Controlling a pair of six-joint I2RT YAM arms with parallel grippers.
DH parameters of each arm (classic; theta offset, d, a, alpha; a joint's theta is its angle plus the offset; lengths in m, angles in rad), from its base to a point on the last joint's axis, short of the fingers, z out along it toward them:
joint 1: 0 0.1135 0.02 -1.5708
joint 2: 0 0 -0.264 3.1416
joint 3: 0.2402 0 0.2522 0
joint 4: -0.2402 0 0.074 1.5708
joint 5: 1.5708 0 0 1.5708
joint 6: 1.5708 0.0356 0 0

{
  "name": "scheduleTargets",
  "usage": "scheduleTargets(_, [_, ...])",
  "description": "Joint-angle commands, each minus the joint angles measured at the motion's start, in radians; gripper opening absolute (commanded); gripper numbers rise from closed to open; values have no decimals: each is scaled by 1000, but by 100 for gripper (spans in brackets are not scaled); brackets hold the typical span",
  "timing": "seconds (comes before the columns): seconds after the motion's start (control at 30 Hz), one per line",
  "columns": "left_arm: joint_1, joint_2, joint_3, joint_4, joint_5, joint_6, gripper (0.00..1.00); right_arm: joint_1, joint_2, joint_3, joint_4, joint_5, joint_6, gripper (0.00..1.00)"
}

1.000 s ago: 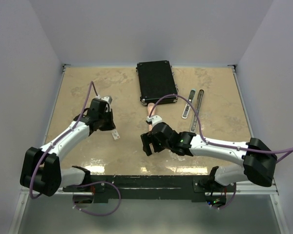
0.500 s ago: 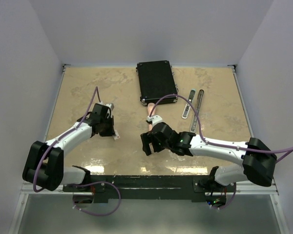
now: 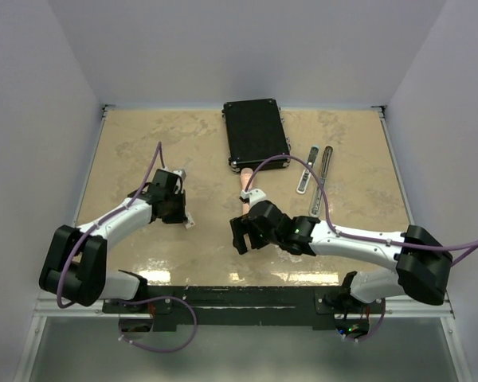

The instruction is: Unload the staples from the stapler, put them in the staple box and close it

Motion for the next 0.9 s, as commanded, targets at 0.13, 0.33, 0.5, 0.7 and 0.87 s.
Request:
scheduleTargets(0.13, [1,12,3,9,-22,18,0,-5,-42,-6,37,5,8,89])
scheduleTargets(0.33, [1,-25,15,9,30,12,0,-5,-39,-18,40,11,10,89])
scheduleTargets(0.5, [3,-91,62,-11,40,3,0,-1,-12,-9,34,0,22,89])
scheduleTargets(0.7, [79,-47,122,-48,-28,56,0,8,11,3,40,-9,28,89])
scheduleTargets(0.87, [153,70,171,-31,-23,101,0,12,36,14,31,15,25,89])
